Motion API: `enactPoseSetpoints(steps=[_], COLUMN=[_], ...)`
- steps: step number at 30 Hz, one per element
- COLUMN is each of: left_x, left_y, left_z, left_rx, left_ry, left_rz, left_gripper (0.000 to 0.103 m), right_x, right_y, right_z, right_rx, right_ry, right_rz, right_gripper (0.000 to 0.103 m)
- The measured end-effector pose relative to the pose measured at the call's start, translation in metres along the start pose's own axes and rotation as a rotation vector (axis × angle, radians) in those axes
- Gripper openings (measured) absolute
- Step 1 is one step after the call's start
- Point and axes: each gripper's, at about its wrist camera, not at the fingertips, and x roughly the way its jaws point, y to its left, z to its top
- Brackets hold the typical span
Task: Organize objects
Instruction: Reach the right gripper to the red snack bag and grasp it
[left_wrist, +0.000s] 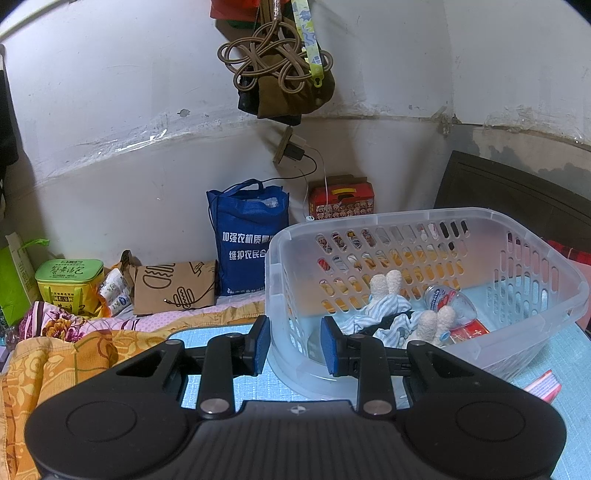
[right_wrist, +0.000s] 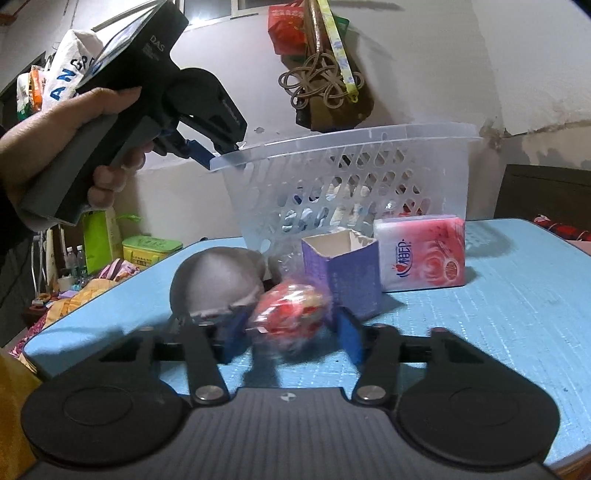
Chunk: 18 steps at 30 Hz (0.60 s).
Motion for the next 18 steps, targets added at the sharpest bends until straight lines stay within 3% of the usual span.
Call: enactPoseSetpoints(steps=[18], left_x=[0.0], left_y=[-0.001], left_z=[0.0], left_rx=[0.002], left_ry=[-0.001], left_rz=[0.002], left_gripper=[0.033], right_x=[-0.038], right_y=[-0.029], right_z=[0.018], right_rx=[0.053], right_ry=[-0.107], right_rz=[-0.056], right_gripper=[0.044])
